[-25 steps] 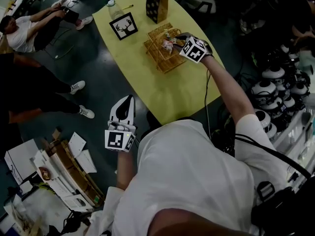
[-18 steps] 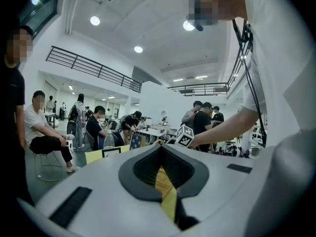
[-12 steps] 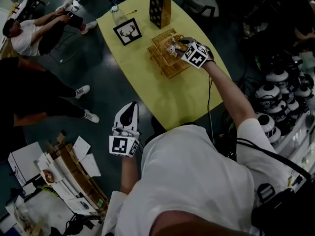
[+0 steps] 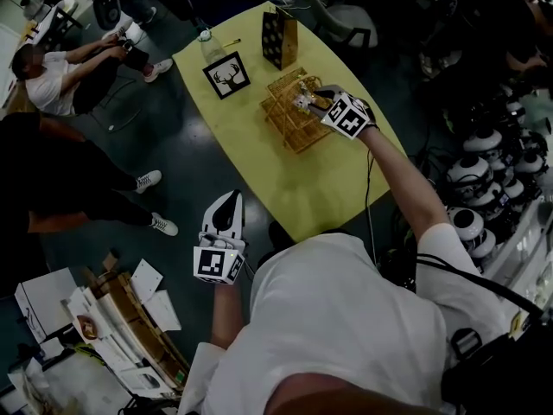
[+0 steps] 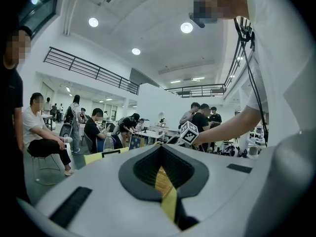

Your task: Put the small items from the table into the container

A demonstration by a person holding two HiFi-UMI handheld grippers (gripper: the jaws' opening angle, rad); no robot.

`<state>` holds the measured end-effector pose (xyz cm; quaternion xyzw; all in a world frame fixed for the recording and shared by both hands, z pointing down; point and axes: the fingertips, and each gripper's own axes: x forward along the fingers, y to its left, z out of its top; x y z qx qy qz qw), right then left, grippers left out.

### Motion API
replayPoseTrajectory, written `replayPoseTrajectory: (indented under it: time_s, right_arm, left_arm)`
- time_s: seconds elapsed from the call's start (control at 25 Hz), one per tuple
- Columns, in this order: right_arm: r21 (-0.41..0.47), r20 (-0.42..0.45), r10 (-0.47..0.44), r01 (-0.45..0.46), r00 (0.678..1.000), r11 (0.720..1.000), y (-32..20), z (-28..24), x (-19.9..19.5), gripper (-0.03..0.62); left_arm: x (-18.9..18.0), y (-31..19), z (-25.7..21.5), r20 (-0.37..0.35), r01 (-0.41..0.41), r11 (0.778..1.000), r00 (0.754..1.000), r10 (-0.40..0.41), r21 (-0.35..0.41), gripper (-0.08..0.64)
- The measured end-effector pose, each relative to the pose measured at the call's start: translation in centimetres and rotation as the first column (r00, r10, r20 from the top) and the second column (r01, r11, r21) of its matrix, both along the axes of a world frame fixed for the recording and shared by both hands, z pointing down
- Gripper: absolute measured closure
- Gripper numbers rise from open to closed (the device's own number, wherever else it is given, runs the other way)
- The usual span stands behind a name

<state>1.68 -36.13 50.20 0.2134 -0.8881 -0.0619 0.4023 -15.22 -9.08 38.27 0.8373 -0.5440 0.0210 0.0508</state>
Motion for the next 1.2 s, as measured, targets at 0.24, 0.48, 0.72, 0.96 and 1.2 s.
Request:
replayPoseTrajectory:
  time_s: [0.24, 0.48, 0.72, 0.96, 1.2]
  right_arm:
    - [0.003, 0.072, 0.042, -0.042, 0.997, 0.999, 3.3, -2.5, -0.4, 0.508]
    - [0.014, 0.118, 0.094, -0.096, 0.989, 0.995, 6.5, -4.5, -0.4, 0.554]
    - [0.014, 0.236, 0.175, -0.184, 0.956, 0.983, 9.5, -7.2, -0.2, 0.575]
    - [-0.007, 0.361, 0.277, -0.295, 0.89, 0.955, 13.0, -9.6, 0.9, 0.577]
    - [-0.051, 0.499, 0.358, -0.386, 0.789, 0.921, 16.7, -12.3, 2.8, 0.577]
  left_arm:
    - [-1.6, 0.8, -1.4, 0.019, -0.034, 0.999, 0.999, 0.033, 0.036, 0.552]
    - [-2.7, 1.6, -1.9, 0.025, -0.085, 0.995, 0.996, 0.084, 0.052, 0.552]
    - [-3.3, 2.5, -2.0, 0.038, -0.146, 0.987, 0.989, 0.144, 0.074, 0.552]
    - [-4.4, 2.7, -2.2, 0.037, -0.189, 0.977, 0.982, 0.186, 0.094, 0.552]
    - [-3.6, 1.9, -1.7, 0.025, -0.233, 0.968, 0.973, 0.231, 0.094, 0.552]
